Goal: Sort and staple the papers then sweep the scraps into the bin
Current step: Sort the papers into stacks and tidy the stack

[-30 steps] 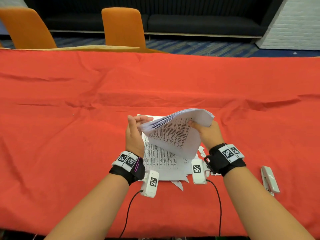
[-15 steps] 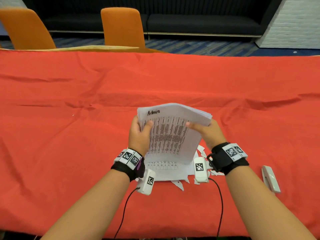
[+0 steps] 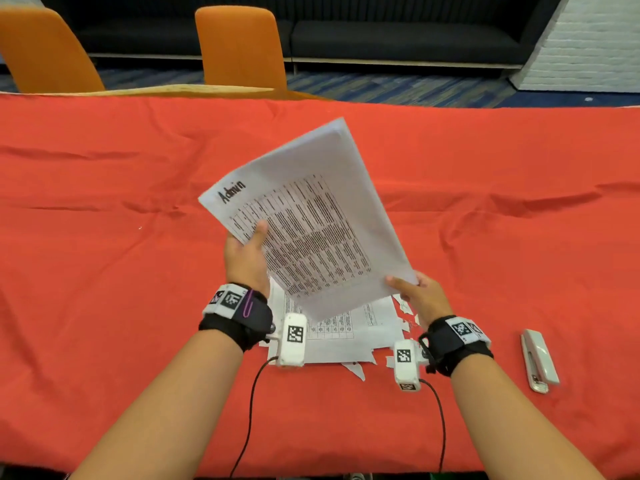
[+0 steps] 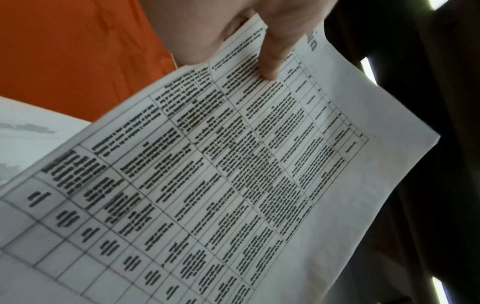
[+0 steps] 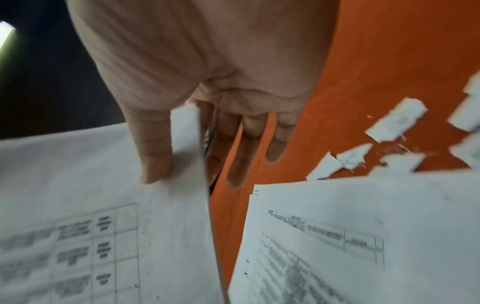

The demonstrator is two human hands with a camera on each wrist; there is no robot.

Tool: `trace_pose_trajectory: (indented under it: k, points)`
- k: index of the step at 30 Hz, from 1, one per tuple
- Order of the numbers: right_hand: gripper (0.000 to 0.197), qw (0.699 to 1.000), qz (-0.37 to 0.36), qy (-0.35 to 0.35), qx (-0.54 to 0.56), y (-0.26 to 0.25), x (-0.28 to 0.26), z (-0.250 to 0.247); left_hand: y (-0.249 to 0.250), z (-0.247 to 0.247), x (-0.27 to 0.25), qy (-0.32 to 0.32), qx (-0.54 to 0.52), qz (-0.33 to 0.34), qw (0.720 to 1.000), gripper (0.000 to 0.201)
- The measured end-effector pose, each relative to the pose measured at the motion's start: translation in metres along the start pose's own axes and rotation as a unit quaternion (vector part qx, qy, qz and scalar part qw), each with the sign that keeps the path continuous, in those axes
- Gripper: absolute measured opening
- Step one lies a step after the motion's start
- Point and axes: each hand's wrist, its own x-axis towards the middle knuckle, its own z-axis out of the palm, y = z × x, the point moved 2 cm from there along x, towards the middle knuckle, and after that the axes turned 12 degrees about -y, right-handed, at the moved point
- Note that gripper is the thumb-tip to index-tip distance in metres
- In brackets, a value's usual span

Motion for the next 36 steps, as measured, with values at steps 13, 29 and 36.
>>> trace_pose_trajectory:
  k: [13, 29, 36]
  points:
    - [0.053, 0.984, -0.063, 0.03, 0.162, -0.005, -0.003, -0.025, -0.046, -0.028, -0.004, -0.052, -0.072, -0.126, 0.988, 0.031]
    - [0.042, 0.998, -0.015, 0.039, -0.047, 0.019, 0.001, -0.019, -0.076, -0.038, -0.01, -0.063, 0.21, -0.05, 0.974, 0.037]
    - [0.029, 0.997, -0.014, 0.073, -0.02, 0.017, 0.005, -0.009, -0.079, -0.031, -0.011, -0.034, 0.165, -0.052, 0.984, 0.032]
